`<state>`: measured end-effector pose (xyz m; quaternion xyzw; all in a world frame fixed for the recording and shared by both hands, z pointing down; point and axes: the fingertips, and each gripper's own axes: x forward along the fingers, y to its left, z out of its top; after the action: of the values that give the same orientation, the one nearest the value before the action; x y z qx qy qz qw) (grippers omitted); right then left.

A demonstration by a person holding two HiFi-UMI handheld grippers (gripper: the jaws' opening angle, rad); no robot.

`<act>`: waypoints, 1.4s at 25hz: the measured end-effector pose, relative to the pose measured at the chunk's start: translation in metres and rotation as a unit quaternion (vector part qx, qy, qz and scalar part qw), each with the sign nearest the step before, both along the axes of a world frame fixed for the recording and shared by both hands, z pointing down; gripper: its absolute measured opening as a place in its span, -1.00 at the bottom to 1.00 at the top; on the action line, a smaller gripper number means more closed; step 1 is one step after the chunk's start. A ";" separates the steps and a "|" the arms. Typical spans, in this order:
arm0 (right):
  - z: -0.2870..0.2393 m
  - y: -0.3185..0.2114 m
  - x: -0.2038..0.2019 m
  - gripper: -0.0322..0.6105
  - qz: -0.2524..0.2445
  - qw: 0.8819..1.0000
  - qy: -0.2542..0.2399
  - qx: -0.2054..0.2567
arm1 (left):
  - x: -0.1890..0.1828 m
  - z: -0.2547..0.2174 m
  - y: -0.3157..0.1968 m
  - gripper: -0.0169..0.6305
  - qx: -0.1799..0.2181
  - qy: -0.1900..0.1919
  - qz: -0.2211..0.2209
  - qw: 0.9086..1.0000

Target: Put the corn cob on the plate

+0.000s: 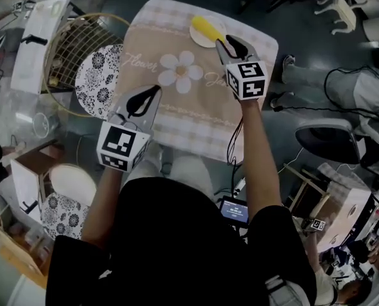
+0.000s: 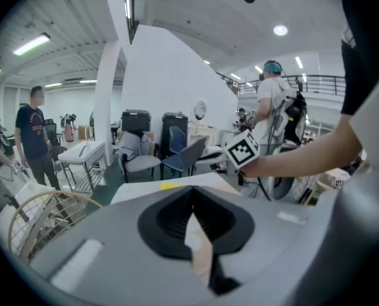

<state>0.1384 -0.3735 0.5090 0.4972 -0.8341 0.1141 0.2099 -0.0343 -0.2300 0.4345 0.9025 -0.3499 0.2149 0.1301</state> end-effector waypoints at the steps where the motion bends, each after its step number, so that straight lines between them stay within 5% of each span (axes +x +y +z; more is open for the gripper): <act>1: -0.008 0.008 -0.001 -0.55 0.003 1.000 -0.006 0.006 | 0.000 -0.005 0.001 -0.92 0.006 0.003 0.000 1.000; 17: -0.142 0.114 -0.042 -0.76 0.028 0.992 -0.034 0.118 | -0.005 -0.077 0.018 -0.92 0.089 0.049 0.043 0.994; 24: -0.175 0.151 -0.060 -0.87 0.049 0.987 -0.008 0.150 | -0.015 -0.094 0.032 -0.92 0.104 0.068 0.058 0.991; 35: -0.209 0.203 -0.079 -0.89 0.083 0.978 -0.036 0.186 | -0.018 -0.117 0.055 -0.92 0.118 0.099 0.081 0.985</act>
<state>0.0594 -0.1703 0.3000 0.5904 -0.8037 -0.0086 0.0733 -0.0521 -0.1748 0.3171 0.9537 -0.2838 0.0911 0.0389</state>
